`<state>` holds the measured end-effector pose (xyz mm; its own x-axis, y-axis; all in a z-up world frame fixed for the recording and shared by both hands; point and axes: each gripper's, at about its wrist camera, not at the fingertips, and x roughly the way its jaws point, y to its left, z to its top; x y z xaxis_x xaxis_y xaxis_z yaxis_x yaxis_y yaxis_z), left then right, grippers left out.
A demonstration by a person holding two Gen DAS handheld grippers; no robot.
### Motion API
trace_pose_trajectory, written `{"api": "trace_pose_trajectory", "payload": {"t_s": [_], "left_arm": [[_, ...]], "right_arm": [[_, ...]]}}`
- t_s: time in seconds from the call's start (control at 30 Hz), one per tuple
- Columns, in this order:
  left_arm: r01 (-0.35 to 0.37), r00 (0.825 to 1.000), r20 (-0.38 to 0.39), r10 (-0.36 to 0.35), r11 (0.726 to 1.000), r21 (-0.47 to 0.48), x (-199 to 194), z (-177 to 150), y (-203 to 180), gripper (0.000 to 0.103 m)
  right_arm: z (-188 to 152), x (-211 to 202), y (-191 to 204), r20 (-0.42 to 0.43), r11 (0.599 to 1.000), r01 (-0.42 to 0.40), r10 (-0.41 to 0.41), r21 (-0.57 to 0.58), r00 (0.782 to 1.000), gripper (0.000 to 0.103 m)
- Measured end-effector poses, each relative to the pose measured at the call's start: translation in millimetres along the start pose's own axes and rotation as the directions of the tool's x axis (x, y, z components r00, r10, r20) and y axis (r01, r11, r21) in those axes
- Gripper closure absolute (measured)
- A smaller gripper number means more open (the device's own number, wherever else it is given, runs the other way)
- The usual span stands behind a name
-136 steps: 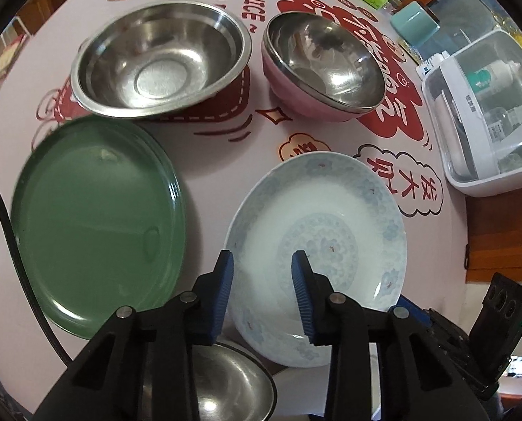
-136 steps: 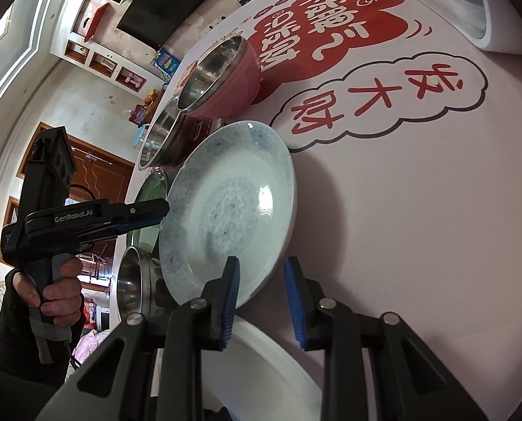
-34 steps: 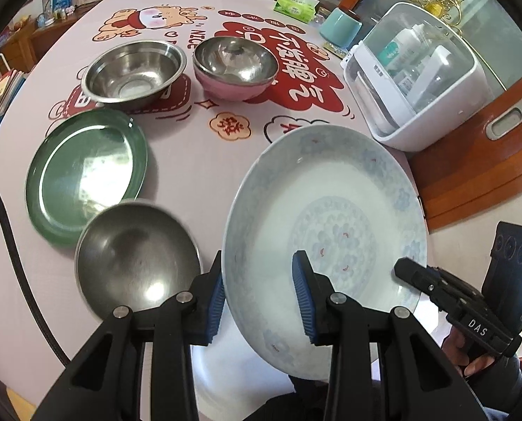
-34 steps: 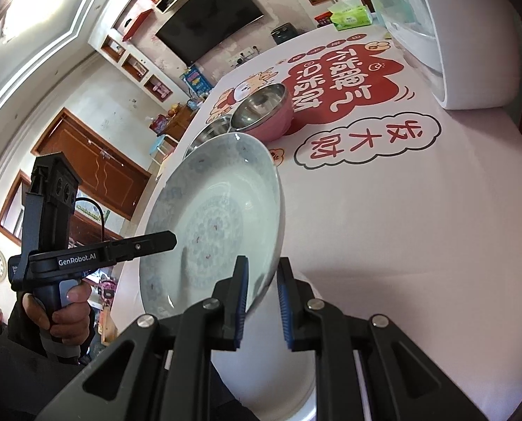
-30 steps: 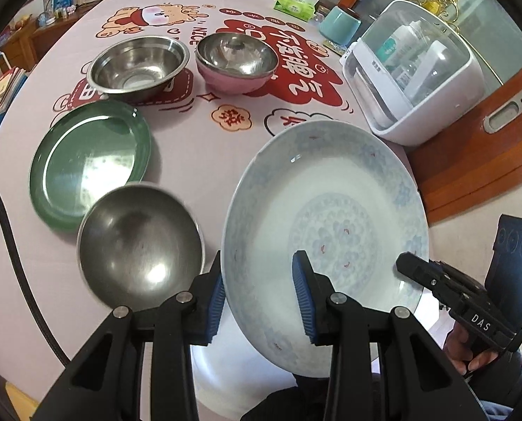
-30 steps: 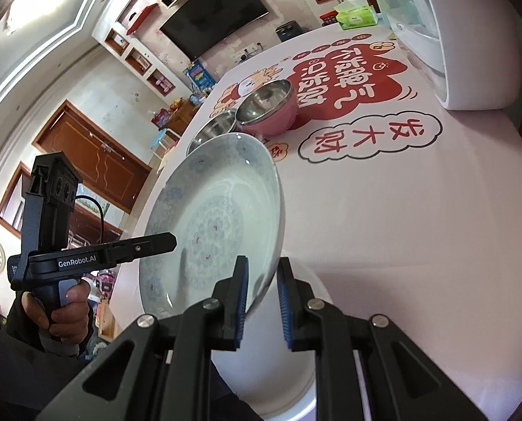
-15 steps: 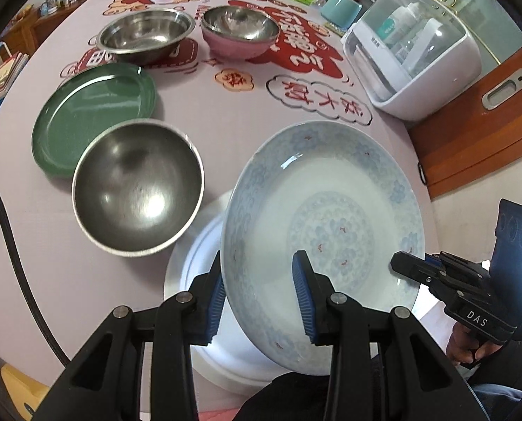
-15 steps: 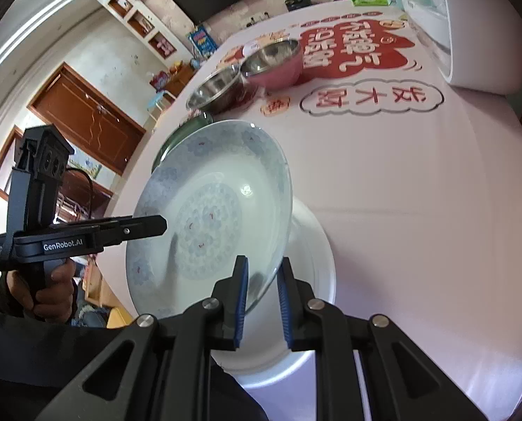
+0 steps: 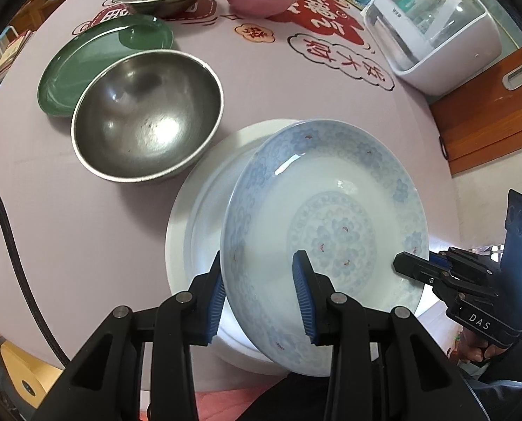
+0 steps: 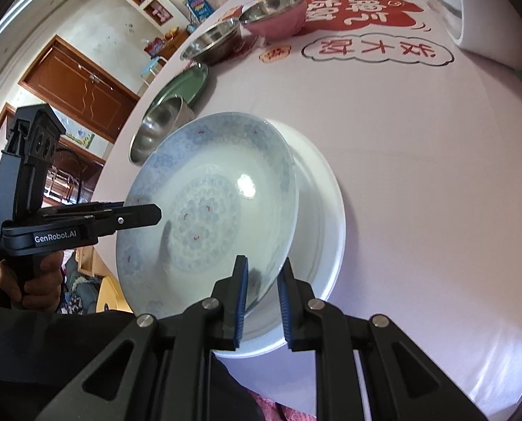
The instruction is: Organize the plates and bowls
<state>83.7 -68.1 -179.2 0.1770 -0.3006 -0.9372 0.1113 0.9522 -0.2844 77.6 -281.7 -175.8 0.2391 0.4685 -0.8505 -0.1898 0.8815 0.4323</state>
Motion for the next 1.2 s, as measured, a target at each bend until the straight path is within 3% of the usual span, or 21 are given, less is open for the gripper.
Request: {"api": "trace_pose_trajectory", "payload": {"t_s": [0.73,1.2], "left_arm": [[-0.040,0.998,-0.059,0.037,0.998,-0.049,37,1,6,0.068],[-0.058,0.998,-0.039,0.057,0.997,-0.042,29,4,10,0.066]], "right_arm": [[5,33,3,-0.091,0.995,0.086,-0.091,-0.052,0.992,0.087],[9,38,7,-0.112,0.991,0.095,-0.105,-0.090,0.988,0.084]]}}
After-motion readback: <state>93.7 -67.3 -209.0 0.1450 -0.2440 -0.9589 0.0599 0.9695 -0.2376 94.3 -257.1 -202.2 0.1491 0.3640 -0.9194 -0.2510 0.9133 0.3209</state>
